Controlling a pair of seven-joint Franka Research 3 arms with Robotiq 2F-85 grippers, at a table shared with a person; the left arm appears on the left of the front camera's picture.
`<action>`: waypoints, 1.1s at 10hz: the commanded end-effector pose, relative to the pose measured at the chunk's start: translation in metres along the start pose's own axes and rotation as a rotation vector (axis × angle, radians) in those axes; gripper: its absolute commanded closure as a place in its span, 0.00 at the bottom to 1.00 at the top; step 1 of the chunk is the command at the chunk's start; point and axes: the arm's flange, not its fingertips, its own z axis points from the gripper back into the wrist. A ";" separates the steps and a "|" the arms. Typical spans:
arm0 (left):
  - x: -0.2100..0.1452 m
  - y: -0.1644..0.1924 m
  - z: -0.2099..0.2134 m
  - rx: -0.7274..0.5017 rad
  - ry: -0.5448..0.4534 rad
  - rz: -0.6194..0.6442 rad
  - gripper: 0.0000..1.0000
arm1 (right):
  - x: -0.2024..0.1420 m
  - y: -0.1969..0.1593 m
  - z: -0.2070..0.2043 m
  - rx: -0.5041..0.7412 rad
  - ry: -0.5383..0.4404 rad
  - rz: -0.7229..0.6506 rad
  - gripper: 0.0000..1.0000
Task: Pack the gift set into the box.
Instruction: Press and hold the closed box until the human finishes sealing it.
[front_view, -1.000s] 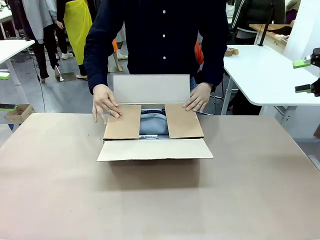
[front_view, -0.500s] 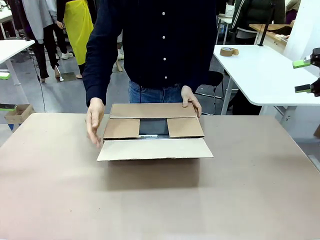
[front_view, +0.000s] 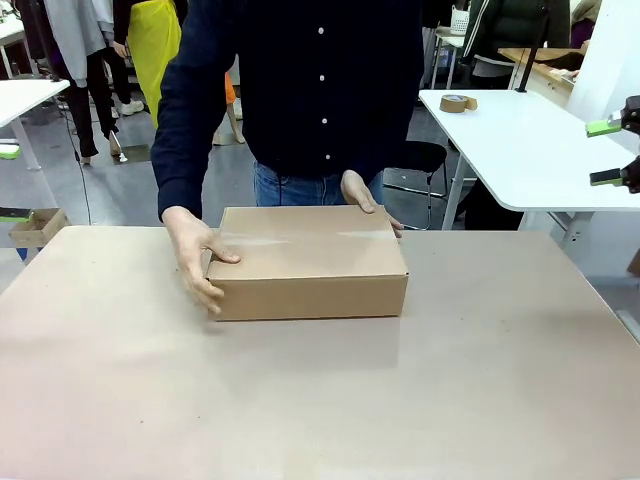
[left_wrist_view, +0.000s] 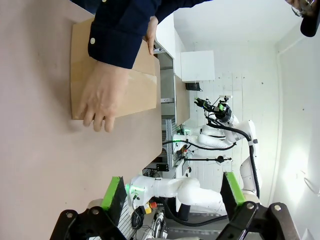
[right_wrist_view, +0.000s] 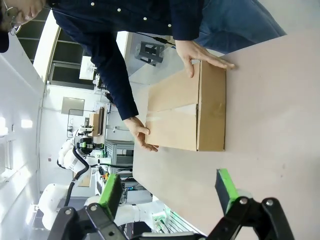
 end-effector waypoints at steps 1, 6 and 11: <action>-0.003 -0.001 0.001 -0.003 0.010 -0.008 0.00 | 0.000 0.002 0.000 0.005 0.004 0.007 0.00; -0.003 -0.001 0.001 -0.003 0.010 -0.008 0.00 | 0.000 0.002 0.000 0.005 0.004 0.007 0.00; -0.003 -0.001 0.001 -0.003 0.010 -0.008 0.00 | 0.000 0.002 0.000 0.005 0.004 0.007 0.00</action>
